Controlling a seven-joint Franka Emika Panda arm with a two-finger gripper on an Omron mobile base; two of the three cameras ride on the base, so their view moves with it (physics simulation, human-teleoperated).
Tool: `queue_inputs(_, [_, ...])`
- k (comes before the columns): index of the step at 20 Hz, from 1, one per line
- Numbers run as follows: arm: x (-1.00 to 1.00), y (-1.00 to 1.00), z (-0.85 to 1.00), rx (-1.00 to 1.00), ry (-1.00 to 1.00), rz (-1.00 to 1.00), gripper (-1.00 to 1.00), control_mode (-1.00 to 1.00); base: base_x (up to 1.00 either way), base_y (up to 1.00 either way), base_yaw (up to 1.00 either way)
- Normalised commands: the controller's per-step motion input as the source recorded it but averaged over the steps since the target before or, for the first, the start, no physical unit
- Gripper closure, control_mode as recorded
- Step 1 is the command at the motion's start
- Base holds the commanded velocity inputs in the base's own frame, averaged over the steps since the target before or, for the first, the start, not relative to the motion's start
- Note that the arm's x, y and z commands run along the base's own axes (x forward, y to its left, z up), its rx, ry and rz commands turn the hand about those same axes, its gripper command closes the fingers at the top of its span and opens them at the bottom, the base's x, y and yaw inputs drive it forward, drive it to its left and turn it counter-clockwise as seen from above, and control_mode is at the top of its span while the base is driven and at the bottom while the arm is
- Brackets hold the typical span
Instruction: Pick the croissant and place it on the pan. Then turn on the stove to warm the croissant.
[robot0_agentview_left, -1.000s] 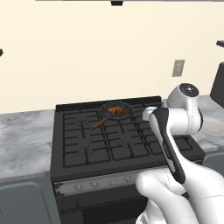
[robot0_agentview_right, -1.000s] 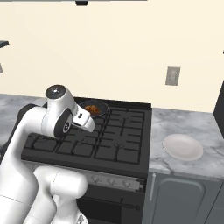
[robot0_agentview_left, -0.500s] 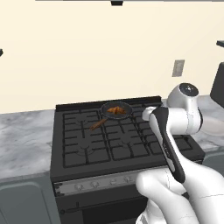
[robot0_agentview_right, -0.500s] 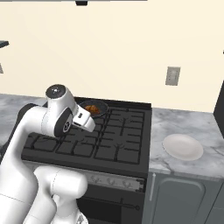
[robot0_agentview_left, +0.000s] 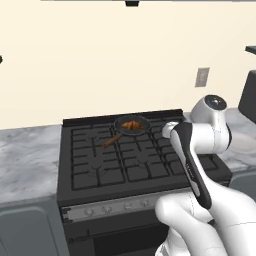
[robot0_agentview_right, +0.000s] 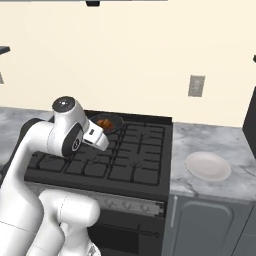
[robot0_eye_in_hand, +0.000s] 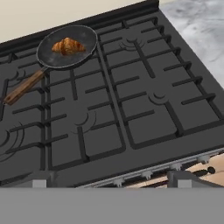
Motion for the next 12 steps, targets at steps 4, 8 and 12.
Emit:
queue_inputs(4, [0.00, 0.00, 0.00, 0.00, 0.00, 0.00, -1.00, 1.00, -0.38, 0.00, -0.10])
queue_inputs(8, [0.00, 0.00, 0.00, 0.00, 0.00, 0.00, -1.00, 1.00, -0.28, 0.06, -0.11])
queue_inputs(12, [0.00, 0.00, 0.00, 0.00, 0.00, 0.00, -1.00, 1.00, -0.20, 0.21, -0.15])
